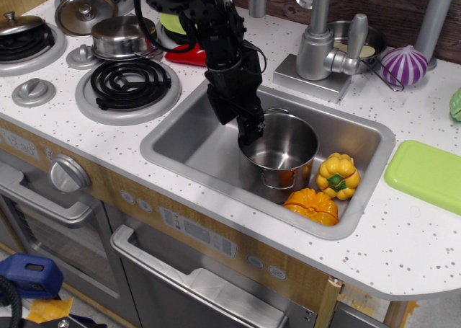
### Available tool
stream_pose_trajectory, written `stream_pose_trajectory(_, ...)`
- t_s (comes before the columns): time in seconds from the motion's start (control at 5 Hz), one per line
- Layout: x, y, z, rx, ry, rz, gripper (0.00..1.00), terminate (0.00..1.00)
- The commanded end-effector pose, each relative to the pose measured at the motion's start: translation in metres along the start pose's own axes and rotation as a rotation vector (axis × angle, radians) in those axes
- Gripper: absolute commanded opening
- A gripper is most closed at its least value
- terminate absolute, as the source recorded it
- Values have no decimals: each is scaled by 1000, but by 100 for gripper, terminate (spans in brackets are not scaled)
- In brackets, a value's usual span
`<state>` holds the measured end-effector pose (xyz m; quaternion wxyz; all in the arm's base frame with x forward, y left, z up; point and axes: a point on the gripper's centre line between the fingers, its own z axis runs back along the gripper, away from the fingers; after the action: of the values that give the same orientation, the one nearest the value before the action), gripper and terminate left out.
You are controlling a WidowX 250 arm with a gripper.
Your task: Pick up pot from sink
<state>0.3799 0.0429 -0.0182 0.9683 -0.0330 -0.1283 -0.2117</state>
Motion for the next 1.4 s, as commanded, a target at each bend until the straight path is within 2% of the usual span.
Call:
stream_pose_trajectory(0.0,0,10,8,40,-40,34,0,0)
stream_pose_trajectory(0.4,12,10,25,19,8,61,0,0)
stream_pose_trajectory(0.6,15,12,37,40,17,41,0,0)
stream_pose_trajectory(0.8,25,19,66,84,35,-11,0,0)
stream_pose_trajectory(1.0,37,21,94,179,34,-92,0,0)
stream_pose_trajectory(1.2,43,23,111,236,27,-149,0,0)
